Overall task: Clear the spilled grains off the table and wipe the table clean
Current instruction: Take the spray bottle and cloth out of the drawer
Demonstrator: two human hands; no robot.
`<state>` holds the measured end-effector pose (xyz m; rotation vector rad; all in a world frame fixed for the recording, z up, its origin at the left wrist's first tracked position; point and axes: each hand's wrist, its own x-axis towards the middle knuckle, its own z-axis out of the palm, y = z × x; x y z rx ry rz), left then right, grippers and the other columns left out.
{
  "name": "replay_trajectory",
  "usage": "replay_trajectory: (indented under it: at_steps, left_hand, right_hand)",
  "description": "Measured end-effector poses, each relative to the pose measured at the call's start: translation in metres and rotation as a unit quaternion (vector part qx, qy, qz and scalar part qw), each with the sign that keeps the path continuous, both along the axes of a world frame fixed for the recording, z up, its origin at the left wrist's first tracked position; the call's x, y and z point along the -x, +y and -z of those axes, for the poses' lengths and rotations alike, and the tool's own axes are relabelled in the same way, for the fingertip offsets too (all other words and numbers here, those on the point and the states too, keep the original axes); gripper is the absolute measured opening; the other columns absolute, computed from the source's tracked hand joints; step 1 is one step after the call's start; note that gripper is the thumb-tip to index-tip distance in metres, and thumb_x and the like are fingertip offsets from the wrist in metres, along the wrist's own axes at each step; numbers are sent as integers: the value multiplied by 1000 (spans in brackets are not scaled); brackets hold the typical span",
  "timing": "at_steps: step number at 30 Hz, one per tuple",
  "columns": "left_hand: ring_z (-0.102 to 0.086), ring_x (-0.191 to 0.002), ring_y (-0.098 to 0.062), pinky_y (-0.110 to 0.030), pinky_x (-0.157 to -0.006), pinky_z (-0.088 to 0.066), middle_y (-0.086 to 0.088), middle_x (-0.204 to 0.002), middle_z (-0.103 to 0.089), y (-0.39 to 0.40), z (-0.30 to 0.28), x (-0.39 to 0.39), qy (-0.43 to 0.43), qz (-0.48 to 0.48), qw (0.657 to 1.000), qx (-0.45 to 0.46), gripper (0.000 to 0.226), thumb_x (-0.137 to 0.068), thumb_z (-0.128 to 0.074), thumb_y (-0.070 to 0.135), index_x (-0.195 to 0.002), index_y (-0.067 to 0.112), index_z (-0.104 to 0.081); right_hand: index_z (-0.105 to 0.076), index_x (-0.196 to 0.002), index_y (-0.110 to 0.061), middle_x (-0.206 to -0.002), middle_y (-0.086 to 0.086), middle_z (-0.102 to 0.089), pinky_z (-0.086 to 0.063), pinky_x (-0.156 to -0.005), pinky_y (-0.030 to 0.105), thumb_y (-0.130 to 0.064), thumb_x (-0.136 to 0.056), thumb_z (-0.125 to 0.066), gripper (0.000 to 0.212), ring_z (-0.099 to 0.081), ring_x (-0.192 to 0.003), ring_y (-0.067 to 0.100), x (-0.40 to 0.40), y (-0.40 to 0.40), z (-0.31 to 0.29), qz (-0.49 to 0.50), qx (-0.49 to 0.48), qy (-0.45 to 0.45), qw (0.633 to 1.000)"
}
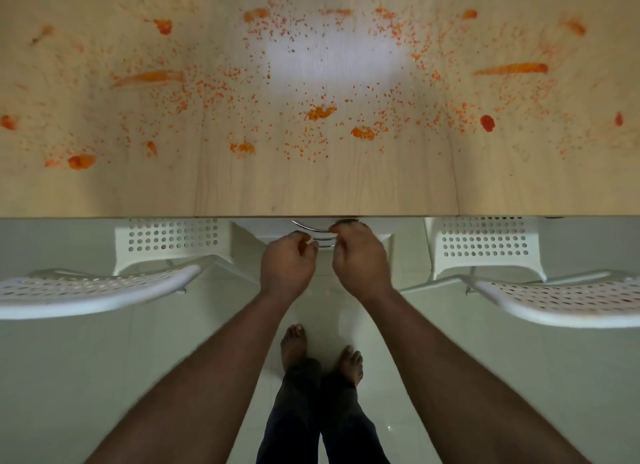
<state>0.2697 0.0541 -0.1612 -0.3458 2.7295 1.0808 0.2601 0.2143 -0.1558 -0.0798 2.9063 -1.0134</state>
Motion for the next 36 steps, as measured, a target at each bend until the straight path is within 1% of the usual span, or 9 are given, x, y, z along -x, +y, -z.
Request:
replay_trajectory:
  at_steps: [4, 9, 13, 16, 19, 23, 26, 31, 36]
  left_hand:
    - [-66, -89, -24, -38, -72, -54, 0, -94, -71, 1, -33, 4, 98, 85, 987, 93, 14, -98, -66, 28, -102, 17, -74]
    - [-61, -103, -27, -39, -69, -55, -4, -106, -66, -5, -52, 7, 153, 125, 970, 144, 27, -88, -79, 21, -113, 12, -72]
    - [-59, -102, -28, -42, -70, -56, -5, -105, -65, -6, -64, 6, 178, 157, 958, 160, 32, -84, -84, 20, -113, 10, -74]
    - [-55, -106, -28, -46, -84, -52, -5, -107, -66, -7, -72, 3, 98, 185, 967, 147, 40, -85, -83, 33, -118, 12, -74]
    - [-48, -121, -25, -42, -98, -44, -2, -125, -64, -7, -81, -6, -16, 229, 962, 149, 63, -83, -82, 51, -135, 20, -68]
    - [-43, -132, -23, -40, -106, -38, 0, -139, -57, -6, -94, -20, -28, 261, 950, 171, 84, -74, -87, 57, -146, 23, -59]
    - [-34, -145, -26, -43, -114, -35, -5, -155, -43, -1, -97, -31, -5, 296, 934, 200, 99, -68, -91, 55, -152, 22, -50]
    - [-2, -160, -32, -49, -125, -24, -8, -174, 1, 5, -96, -41, -2, 273, 934, 229, 115, -71, -91, 55, -162, 26, -26]
    - [29, -157, -30, -52, -131, -2, -7, -170, 33, 2, -92, -27, -20, 283, 926, 250, 147, -60, -90, 68, -169, 23, -1]
  right_hand:
    - [-39, -159, -12, -157, 9, -46, -46, -105, 47, -8, -87, -59, 75, -37, -148, 28, 8, -8, -2, -170, -136, -124, 968]
    - [-42, -154, -10, -147, 11, -49, -49, -99, 48, -10, -85, -60, 71, -41, -142, 30, 9, -15, -13, -165, -155, -147, 963]
    - [-40, -154, -8, -146, 15, -51, -51, -96, 47, -10, -89, -60, 68, -45, -137, 33, -17, -12, -21, -180, -145, -167, 959]
    - [-42, -153, -7, -143, 18, -54, -50, -92, 46, -10, -93, -57, 62, -50, -130, 36, -47, -5, -29, -203, -136, -186, 952]
    - [-52, -149, -11, -138, 17, -61, -53, -98, 45, -11, -94, -55, 56, -57, -125, 35, -70, 4, -44, -206, -100, -233, 945]
    - [-79, -111, -23, -100, 4, -77, -58, -77, 37, -20, -88, -55, 33, -69, -92, 27, -77, 18, -65, -158, -98, -193, 963]
    - [-83, -100, -21, -90, 0, -78, -58, -76, 33, -22, -87, -60, 27, -68, -82, 21, -76, 25, -77, -135, -77, -200, 967]
    - [-82, -83, -19, -76, -4, -74, -59, -70, 32, -17, -83, -64, 18, -66, -70, 13, -66, 29, -77, -69, -22, -198, 978]
    - [-74, -102, -12, -96, 9, -73, -51, -72, 31, -18, -88, -63, 19, -68, -88, 28, -20, 34, -68, 69, -74, -152, 983]
